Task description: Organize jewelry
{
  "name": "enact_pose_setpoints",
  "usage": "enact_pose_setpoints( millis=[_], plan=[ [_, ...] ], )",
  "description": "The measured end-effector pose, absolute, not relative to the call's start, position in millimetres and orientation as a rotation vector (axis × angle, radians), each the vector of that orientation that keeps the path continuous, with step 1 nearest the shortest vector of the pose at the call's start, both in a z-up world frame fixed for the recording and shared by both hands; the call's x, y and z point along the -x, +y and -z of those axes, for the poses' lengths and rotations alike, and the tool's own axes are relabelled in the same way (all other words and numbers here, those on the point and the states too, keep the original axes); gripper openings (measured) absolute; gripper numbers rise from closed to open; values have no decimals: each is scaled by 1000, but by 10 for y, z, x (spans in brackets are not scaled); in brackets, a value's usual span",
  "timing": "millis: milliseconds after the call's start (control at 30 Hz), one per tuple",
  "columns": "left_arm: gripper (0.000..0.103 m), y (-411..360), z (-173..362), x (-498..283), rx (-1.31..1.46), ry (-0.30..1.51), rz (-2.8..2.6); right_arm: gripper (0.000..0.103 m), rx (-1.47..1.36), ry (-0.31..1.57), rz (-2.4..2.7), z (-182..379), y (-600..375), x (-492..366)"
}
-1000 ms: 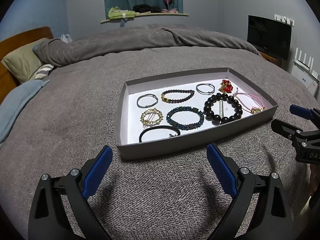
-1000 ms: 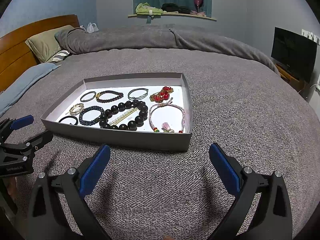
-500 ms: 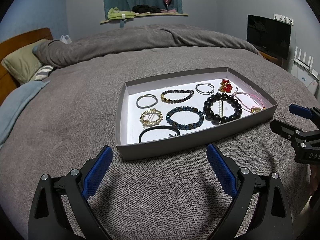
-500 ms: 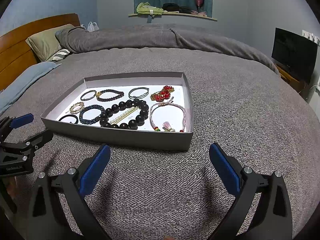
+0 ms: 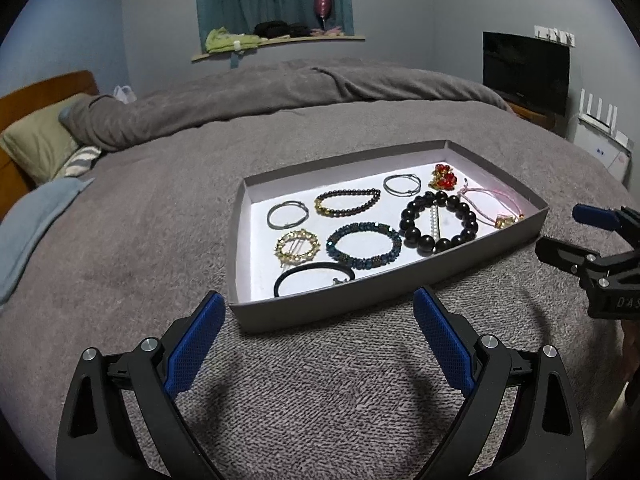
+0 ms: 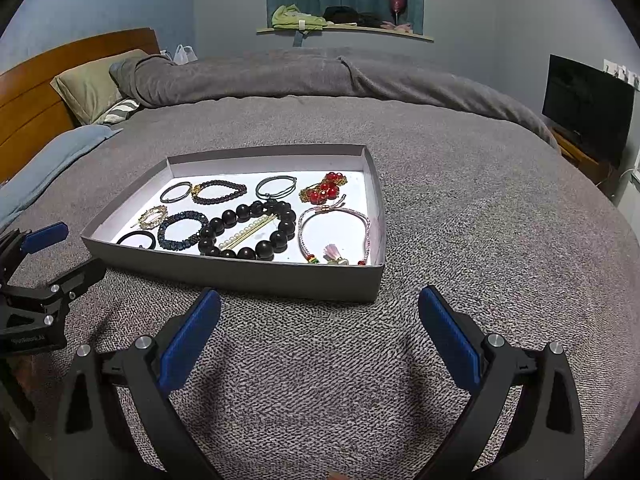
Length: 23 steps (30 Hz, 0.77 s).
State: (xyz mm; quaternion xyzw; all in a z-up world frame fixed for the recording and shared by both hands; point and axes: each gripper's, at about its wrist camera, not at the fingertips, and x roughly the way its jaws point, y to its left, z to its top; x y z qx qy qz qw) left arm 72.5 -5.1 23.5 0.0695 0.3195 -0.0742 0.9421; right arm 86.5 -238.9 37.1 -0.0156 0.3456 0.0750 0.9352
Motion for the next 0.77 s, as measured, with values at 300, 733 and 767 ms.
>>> enact_pose_setpoints(
  millis=[300, 733, 767],
  plan=[
    [94, -10, -294, -699, -135, 623, 129, 98, 32, 705, -150, -392, -2393, -858],
    [94, 75, -254, -774, -130, 669, 94, 98, 33, 705, -151, -402, -2391, -855],
    [94, 82, -258, -779, -136, 678, 91, 98, 32, 705, -152, -406, -2398, -856]
  ],
)
